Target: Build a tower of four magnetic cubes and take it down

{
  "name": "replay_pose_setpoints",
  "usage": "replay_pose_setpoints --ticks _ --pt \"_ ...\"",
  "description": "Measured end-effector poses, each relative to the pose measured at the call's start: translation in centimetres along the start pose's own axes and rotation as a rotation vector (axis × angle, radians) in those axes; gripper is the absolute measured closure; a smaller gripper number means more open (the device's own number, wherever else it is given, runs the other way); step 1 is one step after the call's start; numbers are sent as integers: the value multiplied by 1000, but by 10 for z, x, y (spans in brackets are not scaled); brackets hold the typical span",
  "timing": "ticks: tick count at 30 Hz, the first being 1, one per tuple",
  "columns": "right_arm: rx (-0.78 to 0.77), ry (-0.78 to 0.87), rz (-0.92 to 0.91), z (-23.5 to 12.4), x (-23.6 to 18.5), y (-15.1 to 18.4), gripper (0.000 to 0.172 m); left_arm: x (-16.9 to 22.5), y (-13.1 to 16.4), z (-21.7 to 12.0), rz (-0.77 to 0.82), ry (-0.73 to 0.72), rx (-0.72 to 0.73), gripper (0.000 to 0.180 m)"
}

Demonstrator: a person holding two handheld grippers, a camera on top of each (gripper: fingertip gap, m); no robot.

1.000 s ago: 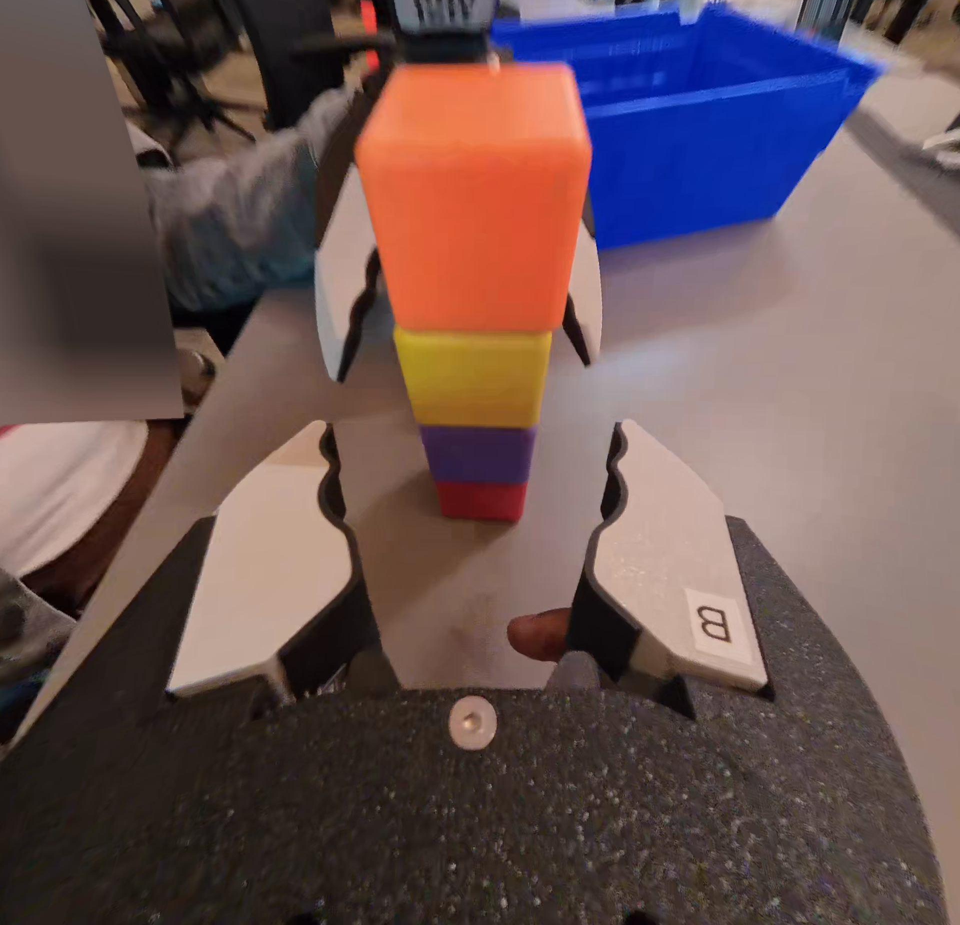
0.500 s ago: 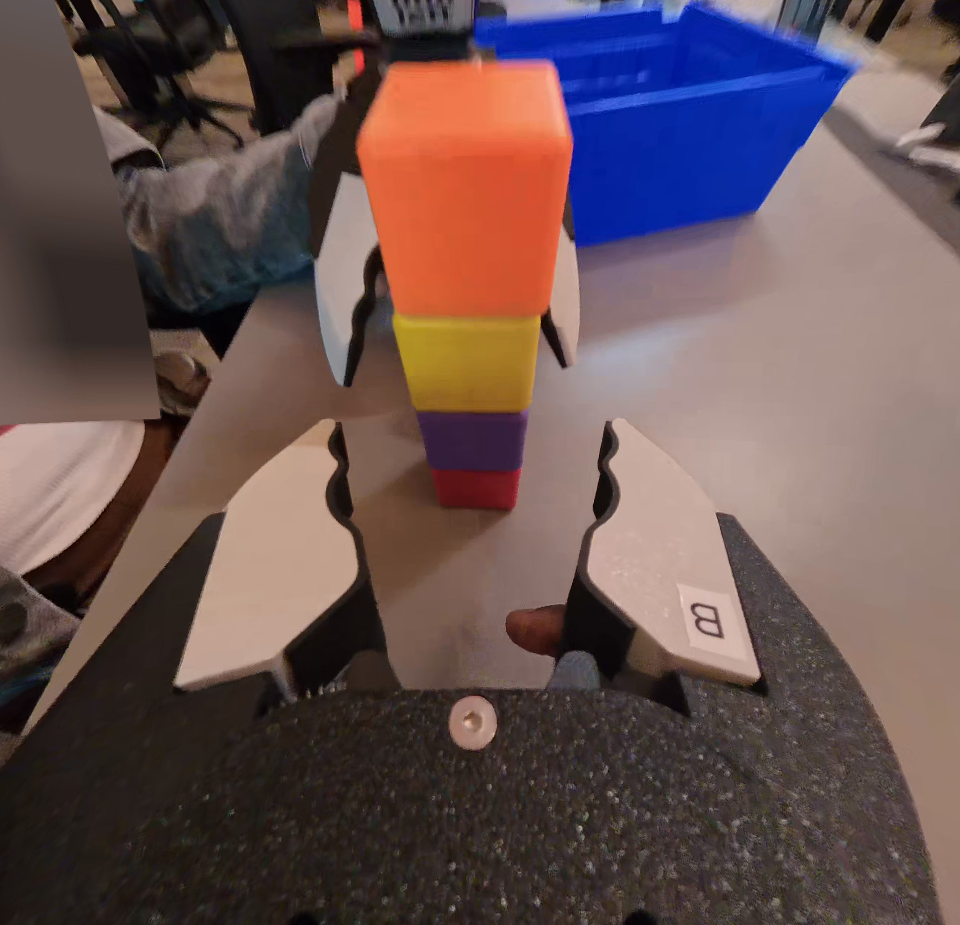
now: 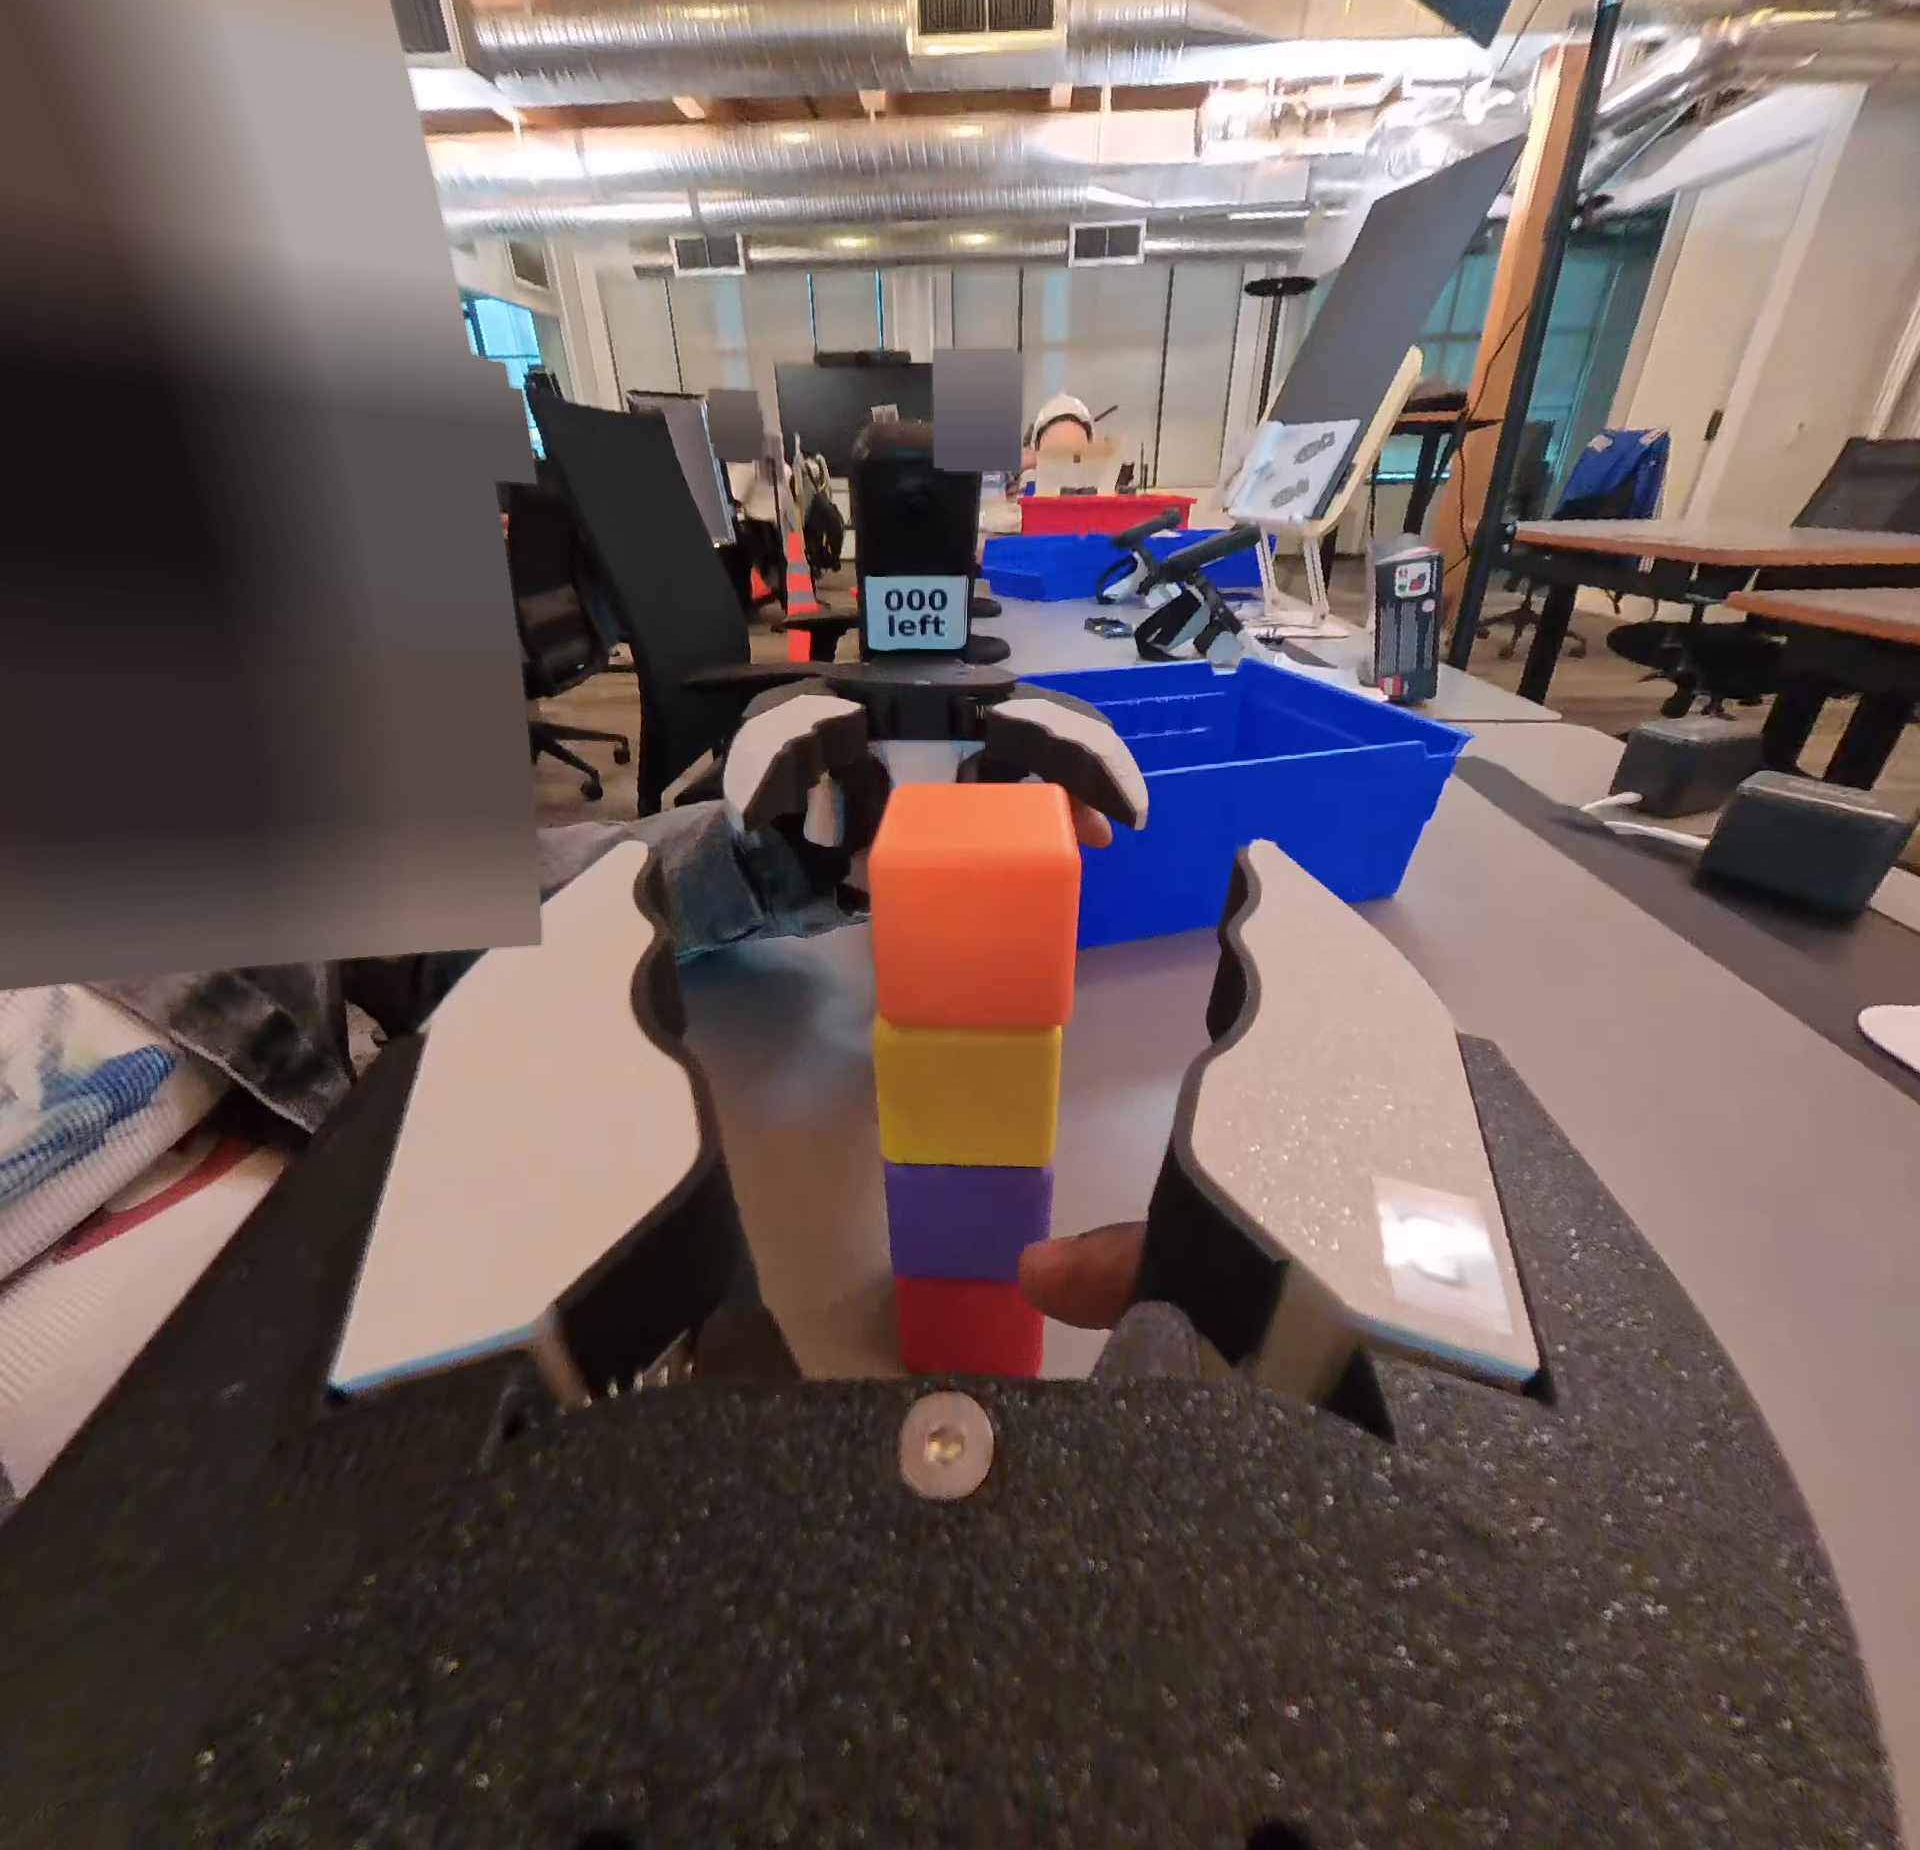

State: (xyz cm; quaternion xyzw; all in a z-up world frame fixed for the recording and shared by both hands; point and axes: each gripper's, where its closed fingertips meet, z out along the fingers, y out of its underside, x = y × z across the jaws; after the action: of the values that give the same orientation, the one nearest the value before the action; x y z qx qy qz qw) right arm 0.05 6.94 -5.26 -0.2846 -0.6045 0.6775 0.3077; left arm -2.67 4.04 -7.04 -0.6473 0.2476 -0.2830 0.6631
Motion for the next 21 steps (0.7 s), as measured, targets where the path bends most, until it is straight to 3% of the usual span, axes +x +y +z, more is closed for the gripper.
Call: replay_pose_setpoints --ticks 4,11,14,17,21 --pt "0 19 -1 -1 3 0 73 -4 -3 -2 -38 -11 27 85" --pt "-78 -13 4 17 -1 14 90 -7 28 20 -25 -63 -134 92" --pt "-117 -13 3 23 0 21 101 -4 42 30 -26 -68 -200 104" --pt "-132 -9 -21 24 0 25 120 -7 53 34 26 -111 -265 127" --pt "-138 -3 -45 25 1 24 124 -6 54 33 41 -104 -269 129"
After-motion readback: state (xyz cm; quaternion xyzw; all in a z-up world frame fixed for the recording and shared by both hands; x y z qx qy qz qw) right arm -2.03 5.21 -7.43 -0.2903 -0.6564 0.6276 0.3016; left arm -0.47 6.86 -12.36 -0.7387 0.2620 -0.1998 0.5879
